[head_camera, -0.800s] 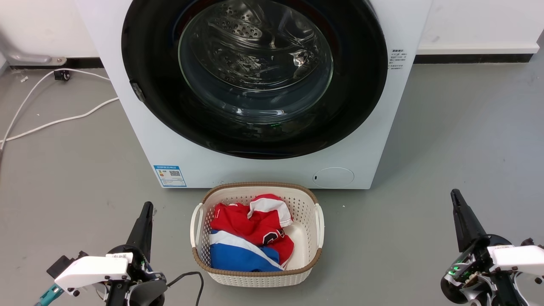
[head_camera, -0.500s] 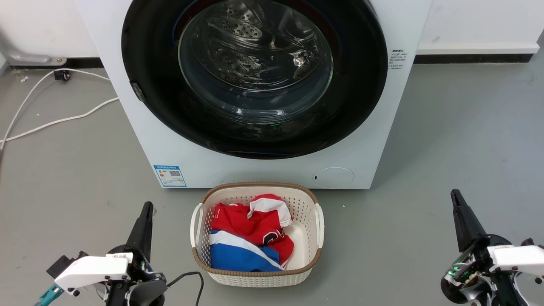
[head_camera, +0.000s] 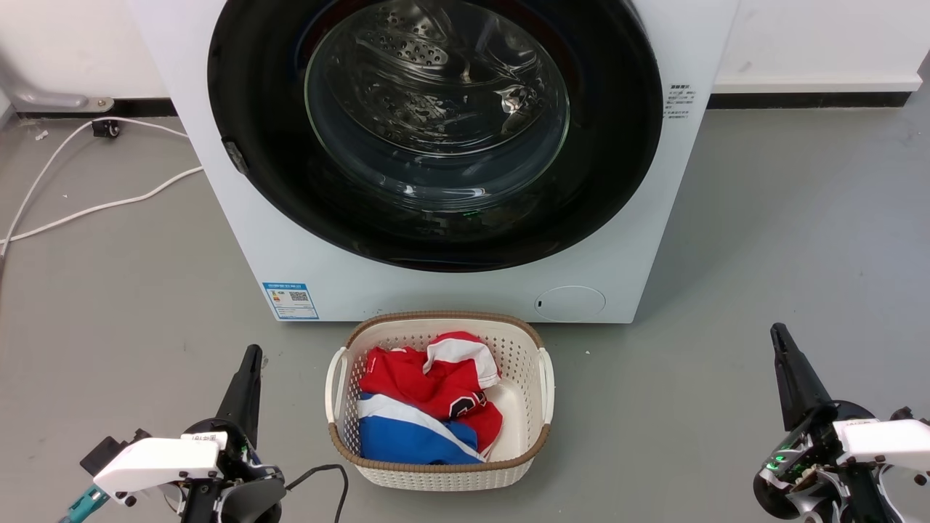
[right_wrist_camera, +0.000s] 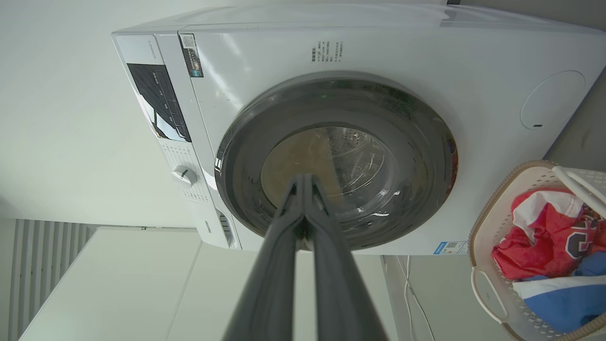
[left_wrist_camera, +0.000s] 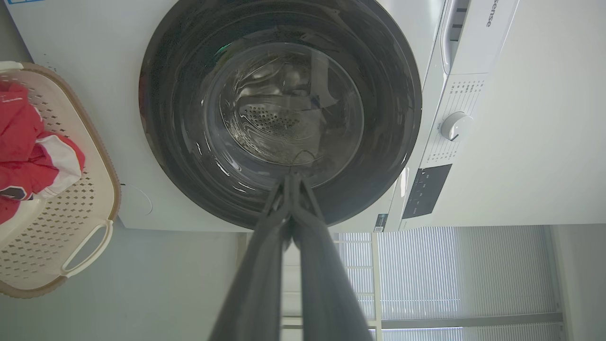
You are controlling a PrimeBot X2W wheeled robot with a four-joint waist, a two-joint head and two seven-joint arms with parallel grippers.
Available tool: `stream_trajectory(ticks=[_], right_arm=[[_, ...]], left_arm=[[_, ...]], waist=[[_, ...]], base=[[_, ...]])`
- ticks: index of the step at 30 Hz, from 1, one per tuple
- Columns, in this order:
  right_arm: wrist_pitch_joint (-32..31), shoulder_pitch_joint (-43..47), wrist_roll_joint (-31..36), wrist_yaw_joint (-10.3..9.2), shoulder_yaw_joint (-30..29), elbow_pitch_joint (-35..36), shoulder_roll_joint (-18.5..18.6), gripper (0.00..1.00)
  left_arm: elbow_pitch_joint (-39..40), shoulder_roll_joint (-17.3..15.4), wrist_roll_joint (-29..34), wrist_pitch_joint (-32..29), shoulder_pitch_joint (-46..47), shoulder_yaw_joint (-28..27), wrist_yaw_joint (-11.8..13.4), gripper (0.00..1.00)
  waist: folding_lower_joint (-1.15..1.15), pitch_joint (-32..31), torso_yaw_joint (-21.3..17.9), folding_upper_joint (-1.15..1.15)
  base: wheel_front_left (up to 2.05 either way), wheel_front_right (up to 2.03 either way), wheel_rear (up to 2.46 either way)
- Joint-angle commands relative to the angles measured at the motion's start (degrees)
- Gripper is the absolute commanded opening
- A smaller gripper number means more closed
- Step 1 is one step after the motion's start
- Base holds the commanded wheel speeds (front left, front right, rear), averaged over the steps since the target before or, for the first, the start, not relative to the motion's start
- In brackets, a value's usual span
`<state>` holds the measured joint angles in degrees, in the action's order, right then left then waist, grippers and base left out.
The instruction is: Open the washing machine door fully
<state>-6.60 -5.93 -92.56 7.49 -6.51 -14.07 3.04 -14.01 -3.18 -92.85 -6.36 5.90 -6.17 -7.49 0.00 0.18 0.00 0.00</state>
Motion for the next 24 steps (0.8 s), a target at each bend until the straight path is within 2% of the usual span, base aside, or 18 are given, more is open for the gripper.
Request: stream_trajectory(ticks=[1, 24], right_arm=[[-0.09, -0.6, 0.29, 0.0, -0.07, -0.04, -0.23, 0.0], [-0.11, -0.61, 0.32, 0.0, -0.07, -0.04, -0.24, 0.0]], left_arm=[[-0.05, 0.08, 0.4, -0.04, 0.59, -0.21, 0.01, 0.0], [-0.05, 0.14, 0.33, -0.16, 0.61, -0.32, 0.01, 0.0]], waist=[[0.0, 0.0, 0.0, 0.0], [0.0, 0.0, 0.0, 0.0]], base=[[0.0, 0.0, 0.0], [0.0, 0.0, 0.0]])
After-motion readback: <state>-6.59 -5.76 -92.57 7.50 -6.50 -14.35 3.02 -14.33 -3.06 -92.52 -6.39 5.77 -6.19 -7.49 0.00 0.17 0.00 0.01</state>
